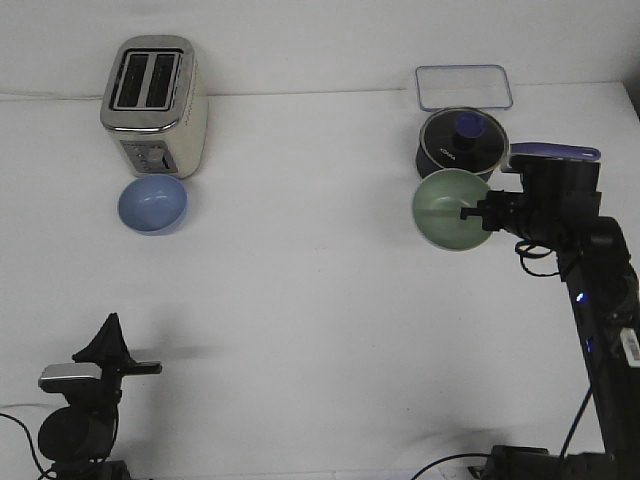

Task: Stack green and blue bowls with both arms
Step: 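Grasp the green bowl rim with the right gripper and lift, then carry the green bowl toward the table center and set it down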

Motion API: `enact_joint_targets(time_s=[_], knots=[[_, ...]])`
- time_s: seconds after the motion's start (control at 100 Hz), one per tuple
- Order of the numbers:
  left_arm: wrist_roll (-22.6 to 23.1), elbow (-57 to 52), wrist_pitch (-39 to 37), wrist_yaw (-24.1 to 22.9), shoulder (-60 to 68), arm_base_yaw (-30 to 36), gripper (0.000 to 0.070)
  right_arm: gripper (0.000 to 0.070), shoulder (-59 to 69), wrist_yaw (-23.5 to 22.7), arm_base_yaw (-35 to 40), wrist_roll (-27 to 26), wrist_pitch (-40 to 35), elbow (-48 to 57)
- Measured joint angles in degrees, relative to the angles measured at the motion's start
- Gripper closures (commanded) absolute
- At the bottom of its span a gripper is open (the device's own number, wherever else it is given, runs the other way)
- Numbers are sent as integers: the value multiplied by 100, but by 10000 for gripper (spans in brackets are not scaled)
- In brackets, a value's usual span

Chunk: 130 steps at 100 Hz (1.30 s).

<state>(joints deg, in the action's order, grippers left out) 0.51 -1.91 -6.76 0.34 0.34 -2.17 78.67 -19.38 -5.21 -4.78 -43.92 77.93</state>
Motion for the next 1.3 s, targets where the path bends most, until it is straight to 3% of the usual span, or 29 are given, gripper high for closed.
enact_joint_targets(time_s=[0.16,0.32,0.57,0.79,1.07,1.12,1.22,1.3], knots=[[0,0,0,0,0,0,685,700,-850,4,870,-164,-39,-909],[0,0,-2,0,0,0,685,700,-1274,33,2079,-520,378,-1738],[0,0,-4,0,0,0,685,700,-1021,704,3574,-861,916,-2297],[-234,0,-4,0,0,0,685,700,-278,752,3989,-916,1207,-2297],[-1014,0,-13,0,0,0,689,699,433,758,4046,-800,1338,-2297],[-1202,0,-44,0,0,0,689,653,494,723,4048,-739,1335,-2297],[-1613,-2,-173,0,0,0,688,448,540,715,4048,-654,1338,-2297],[-1910,-9,-118,0,0,0,687,421,540,699,4048,-629,1340,-2297]])
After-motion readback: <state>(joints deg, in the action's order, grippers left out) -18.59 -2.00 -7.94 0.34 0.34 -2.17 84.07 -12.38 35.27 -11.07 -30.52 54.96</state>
